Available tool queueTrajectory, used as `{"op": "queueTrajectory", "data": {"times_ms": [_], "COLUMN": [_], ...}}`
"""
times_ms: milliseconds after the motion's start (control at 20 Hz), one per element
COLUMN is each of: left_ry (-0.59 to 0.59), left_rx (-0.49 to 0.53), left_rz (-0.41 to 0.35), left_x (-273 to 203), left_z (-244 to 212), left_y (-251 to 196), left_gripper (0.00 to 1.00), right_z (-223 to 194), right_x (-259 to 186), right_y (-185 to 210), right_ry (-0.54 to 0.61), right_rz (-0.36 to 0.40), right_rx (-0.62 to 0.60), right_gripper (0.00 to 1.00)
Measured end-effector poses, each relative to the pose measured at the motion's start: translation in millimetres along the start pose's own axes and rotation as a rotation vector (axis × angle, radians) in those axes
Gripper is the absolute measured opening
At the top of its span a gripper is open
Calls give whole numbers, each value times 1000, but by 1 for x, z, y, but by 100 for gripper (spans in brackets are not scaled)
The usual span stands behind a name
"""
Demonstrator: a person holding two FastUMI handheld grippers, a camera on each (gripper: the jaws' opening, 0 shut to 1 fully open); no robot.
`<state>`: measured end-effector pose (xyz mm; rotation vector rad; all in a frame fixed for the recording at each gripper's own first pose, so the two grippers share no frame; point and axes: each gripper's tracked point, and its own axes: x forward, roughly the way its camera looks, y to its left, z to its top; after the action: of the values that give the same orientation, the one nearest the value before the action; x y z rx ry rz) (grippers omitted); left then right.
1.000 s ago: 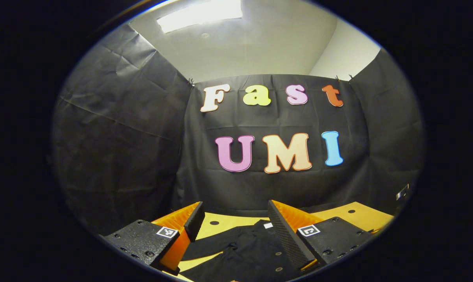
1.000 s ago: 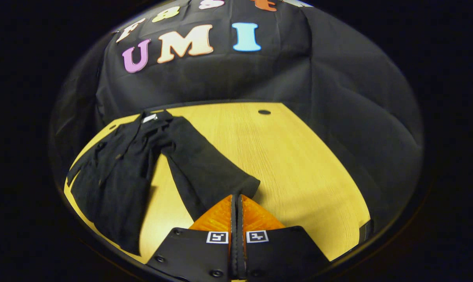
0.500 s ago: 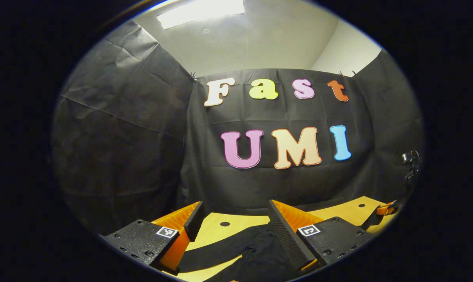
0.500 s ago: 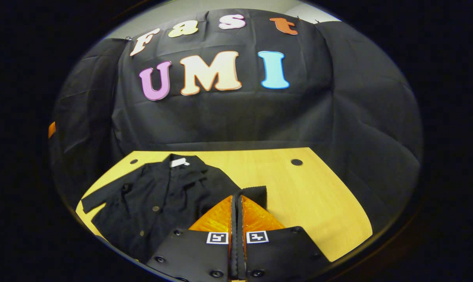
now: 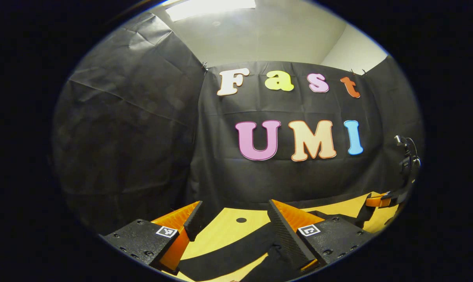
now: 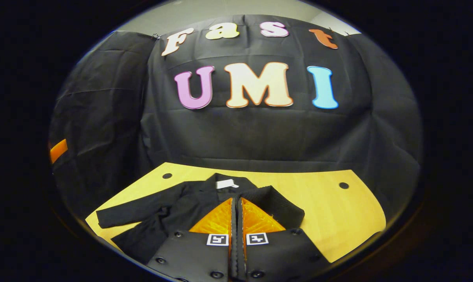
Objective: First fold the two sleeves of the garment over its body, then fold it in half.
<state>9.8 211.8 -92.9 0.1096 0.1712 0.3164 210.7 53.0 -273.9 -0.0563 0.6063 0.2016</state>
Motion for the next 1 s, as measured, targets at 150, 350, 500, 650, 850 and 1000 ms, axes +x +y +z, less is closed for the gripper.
{"op": "queueTrajectory", "data": {"times_ms": [150,350,500,650,850,1000], "left_ry": [10,33,63,99,143,176], "left_rx": [6,15,4,-2,25,38], "left_rz": [12,27,46,50,40,69], "left_x": [7,14,16,16,15,11], "left_z": [-6,-17,-30,-44,-66,-83], "left_y": [26,57,78,88,91,94], "left_gripper": [98,98,97,95,96,96], "right_z": [8,3,-11,-21,-21,31], "right_x": [20,54,86,108,108,81], "right_y": [48,106,133,156,177,172], "right_ry": [-2,42,101,151,160,-82], "right_rz": [43,88,89,88,110,117], "right_rx": [-7,-51,-69,-60,-64,-102], "right_gripper": [2,2,2,2,26,96]}}
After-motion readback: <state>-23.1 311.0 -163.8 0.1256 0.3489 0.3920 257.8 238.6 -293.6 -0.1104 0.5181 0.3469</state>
